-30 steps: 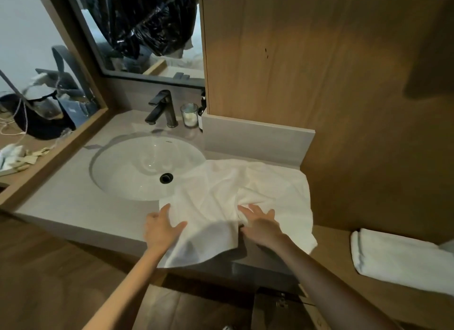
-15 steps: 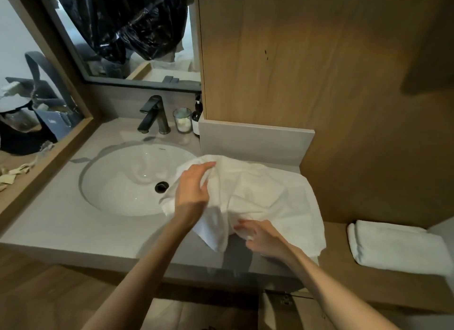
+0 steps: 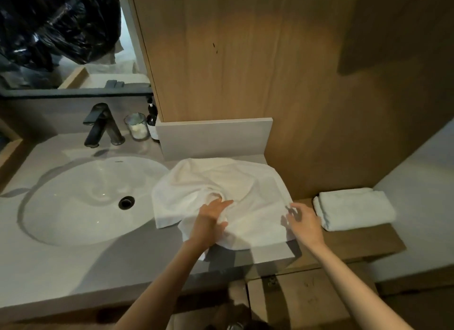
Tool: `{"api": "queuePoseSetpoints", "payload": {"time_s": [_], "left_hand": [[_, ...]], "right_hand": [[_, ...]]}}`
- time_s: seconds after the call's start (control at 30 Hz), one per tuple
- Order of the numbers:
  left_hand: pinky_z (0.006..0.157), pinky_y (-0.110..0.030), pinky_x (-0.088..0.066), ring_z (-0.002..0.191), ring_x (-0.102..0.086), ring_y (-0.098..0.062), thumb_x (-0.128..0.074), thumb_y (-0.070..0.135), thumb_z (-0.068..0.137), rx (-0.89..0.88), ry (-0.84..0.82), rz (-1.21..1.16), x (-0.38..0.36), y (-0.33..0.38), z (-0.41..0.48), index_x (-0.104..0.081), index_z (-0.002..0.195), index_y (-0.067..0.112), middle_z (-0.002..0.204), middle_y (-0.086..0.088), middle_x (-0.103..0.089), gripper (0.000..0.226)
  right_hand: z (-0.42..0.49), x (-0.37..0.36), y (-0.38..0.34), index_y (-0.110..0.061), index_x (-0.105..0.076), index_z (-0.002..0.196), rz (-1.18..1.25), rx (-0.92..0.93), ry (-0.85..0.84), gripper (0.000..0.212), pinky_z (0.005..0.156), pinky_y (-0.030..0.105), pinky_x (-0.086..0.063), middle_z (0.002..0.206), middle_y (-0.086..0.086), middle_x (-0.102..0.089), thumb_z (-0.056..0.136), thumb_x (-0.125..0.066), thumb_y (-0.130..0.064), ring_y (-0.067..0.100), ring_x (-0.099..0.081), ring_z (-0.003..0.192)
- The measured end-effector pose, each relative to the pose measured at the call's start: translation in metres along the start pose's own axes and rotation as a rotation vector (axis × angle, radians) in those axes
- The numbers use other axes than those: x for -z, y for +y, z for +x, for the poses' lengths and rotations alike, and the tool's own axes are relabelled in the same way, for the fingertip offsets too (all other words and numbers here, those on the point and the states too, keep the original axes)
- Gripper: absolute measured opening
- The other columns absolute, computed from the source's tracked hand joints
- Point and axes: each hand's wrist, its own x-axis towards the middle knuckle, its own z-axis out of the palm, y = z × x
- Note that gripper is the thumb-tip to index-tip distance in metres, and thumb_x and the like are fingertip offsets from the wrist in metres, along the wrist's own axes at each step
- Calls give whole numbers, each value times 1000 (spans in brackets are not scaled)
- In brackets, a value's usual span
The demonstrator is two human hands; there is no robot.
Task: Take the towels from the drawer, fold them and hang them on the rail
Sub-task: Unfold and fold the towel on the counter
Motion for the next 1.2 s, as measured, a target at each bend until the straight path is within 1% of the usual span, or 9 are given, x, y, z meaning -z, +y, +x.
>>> {"api": "queuePoseSetpoints", "payload": {"time_s": [0.17, 0.33, 0.43, 0.6, 0.73, 0.9, 1.0, 1.1, 1.2], "left_hand": [[114, -42, -28, 132, -42, -29, -55, 37, 89, -15, 21, -61, -2, -9, -2, -43, 137, 32, 142, -9, -48, 50], [110, -47, -36, 125, -49, -28, -65, 26, 88, -14, 25, -145, 2, -5, -1, -45, 131, 35, 137, -8, -53, 49], [111, -45, -35, 127, -46, -25, -64, 26, 88, 8, 3, -172, 6, -6, -3, -43, 128, 39, 139, -5, -50, 47], [108, -38, -39, 132, -38, -16, -69, 22, 86, -25, -50, -239, 12, -8, -5, -39, 122, 53, 142, 2, -45, 56], [102, -19, -42, 120, -47, -3, -61, 57, 82, -86, -84, -340, 12, -2, -9, -38, 129, 60, 136, 13, -45, 53], [102, -7, -34, 117, -49, 5, -60, 24, 93, -50, 39, -399, 14, 10, -19, -45, 127, 36, 126, 24, -49, 39], [88, -15, -45, 97, -62, -6, -55, 19, 95, 157, 256, -371, 31, 5, -29, -62, 107, 28, 108, 17, -62, 16], [69, -16, -44, 83, -63, -14, -53, 18, 94, 376, 469, -383, 47, -15, -44, -59, 87, 23, 98, 8, -63, 10], [92, -35, -43, 111, -51, -29, -64, 26, 90, 635, 470, -256, 55, -41, -52, -54, 118, 10, 122, -11, -54, 34]], "right_hand": [[-8, -6, 4, -21, -27, 147, 216, -391, -224, 63, 111, 49, -32, 147, 6, -41, 97, -46, -53, 33, -40, 133], [-1, -14, -8, -14, -13, 153, 574, -573, -174, 80, 107, 43, -34, 154, 11, -29, 93, -65, -20, 34, -34, 137], [8, -16, -4, -6, -32, 146, 579, -628, -142, 65, 98, 38, -42, 146, 15, -41, 91, -65, -6, 34, -44, 129], [23, -6, -14, -12, -60, 124, 506, -351, 98, 39, 103, 39, -45, 134, 11, -56, 90, -55, 6, 33, -50, 125], [19, 15, -75, -20, -62, 124, 471, 130, 280, 43, 93, 23, -48, 112, -9, -63, 97, -40, 4, 2, -59, 105], [-5, -4, -121, -18, -65, 115, 256, 557, -126, 42, 89, 14, -46, 107, -13, -65, 93, -42, 10, -6, -58, 102], [-12, -34, -100, -38, -54, 96, -79, 531, -362, 46, 87, 34, -49, 106, -2, -63, 93, -40, 5, 14, -58, 99], [-15, -42, -91, -37, -46, 83, -205, 378, -436, 37, 73, 32, -49, 89, -1, -58, 92, -41, -2, 18, -56, 83], [-14, -39, -109, -26, -44, 87, -272, 381, -463, 20, 65, 37, -47, 83, 1, -60, 87, -47, -6, 23, -58, 74]]}}
